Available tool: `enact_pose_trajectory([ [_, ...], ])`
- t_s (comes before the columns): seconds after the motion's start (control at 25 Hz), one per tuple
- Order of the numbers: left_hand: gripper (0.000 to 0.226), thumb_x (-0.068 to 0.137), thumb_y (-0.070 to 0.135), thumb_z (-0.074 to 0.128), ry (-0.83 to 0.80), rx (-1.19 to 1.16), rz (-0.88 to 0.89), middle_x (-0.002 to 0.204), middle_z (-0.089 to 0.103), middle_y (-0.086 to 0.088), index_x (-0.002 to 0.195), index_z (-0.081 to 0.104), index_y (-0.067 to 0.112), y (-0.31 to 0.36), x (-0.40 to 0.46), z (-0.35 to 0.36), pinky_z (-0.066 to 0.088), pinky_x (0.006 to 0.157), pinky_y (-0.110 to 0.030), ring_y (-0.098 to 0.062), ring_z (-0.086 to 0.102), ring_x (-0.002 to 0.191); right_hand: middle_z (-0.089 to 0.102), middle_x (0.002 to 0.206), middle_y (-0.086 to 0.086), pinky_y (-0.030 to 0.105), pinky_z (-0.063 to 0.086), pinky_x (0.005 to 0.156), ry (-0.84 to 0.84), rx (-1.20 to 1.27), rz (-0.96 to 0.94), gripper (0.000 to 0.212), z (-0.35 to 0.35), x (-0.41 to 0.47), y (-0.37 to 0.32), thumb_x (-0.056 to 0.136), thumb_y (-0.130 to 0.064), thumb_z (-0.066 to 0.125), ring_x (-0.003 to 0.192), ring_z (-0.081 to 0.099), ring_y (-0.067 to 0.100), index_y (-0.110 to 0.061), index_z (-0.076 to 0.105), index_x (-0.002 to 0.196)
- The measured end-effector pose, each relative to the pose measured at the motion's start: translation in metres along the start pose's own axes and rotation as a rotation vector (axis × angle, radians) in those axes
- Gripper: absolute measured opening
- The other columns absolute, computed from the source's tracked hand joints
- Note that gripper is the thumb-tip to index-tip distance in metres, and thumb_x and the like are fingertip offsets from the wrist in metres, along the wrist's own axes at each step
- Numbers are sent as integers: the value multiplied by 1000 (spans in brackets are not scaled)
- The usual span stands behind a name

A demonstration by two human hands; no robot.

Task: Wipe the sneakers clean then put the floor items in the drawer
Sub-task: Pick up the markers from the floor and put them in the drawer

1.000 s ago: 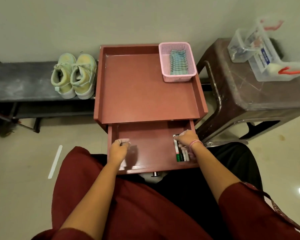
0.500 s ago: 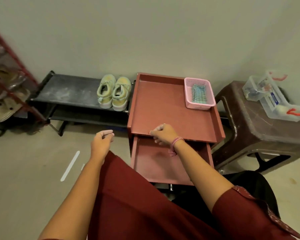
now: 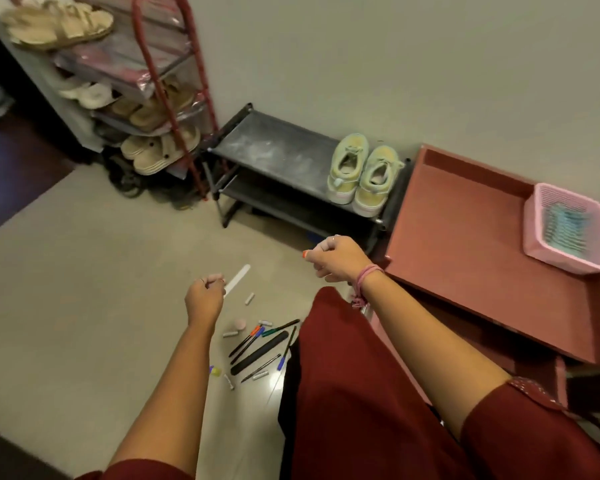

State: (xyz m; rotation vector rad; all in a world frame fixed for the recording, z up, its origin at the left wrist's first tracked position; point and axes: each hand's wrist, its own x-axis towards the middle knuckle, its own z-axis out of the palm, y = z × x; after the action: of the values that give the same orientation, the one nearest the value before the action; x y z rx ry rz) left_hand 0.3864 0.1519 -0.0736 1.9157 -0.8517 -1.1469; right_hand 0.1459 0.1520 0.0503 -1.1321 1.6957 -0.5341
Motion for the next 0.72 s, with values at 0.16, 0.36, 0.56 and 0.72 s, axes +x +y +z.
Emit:
enact_pose_trajectory([
  [0.16, 17, 90, 9, 55, 45, 49, -118, 101, 69, -12, 100, 69, 7, -55, 27, -15, 48, 83, -33, -29, 63, 91, 60, 66, -1, 23, 48, 54, -66, -102, 22, 26, 55, 40, -5, 82, -28, 67, 60, 61, 11, -17, 51, 65],
  [0.36, 20, 90, 10, 53, 33, 123, -245, 109, 69, -12, 101, 69, 8, -126, 42, -15, 48, 97, -37, -31, 62, 105, 61, 69, 1, 25, 51, 59, -128, -243, 13, 20, 109, 81, 5, 84, -28, 66, 60, 62, 11, -14, 53, 78],
  [0.56, 17, 93, 5, 46, -33, 302, -229, 106, 62, -14, 95, 63, 6, -171, 33, 11, 40, 82, -28, -27, 57, 101, 63, 74, 0, 29, 52, 66, -208, -420, -77, 16, 143, 116, 19, 83, -28, 66, 71, 64, 16, -16, 56, 76],
  [0.72, 7, 93, 7, 47, -229, 518, -184, 104, 58, -13, 98, 52, 6, -203, 30, 45, 45, 82, -36, -31, 58, 101, 62, 77, -1, 27, 50, 65, -204, -526, -100, 14, 157, 136, 51, 85, -30, 61, 73, 59, 16, -18, 57, 78],
])
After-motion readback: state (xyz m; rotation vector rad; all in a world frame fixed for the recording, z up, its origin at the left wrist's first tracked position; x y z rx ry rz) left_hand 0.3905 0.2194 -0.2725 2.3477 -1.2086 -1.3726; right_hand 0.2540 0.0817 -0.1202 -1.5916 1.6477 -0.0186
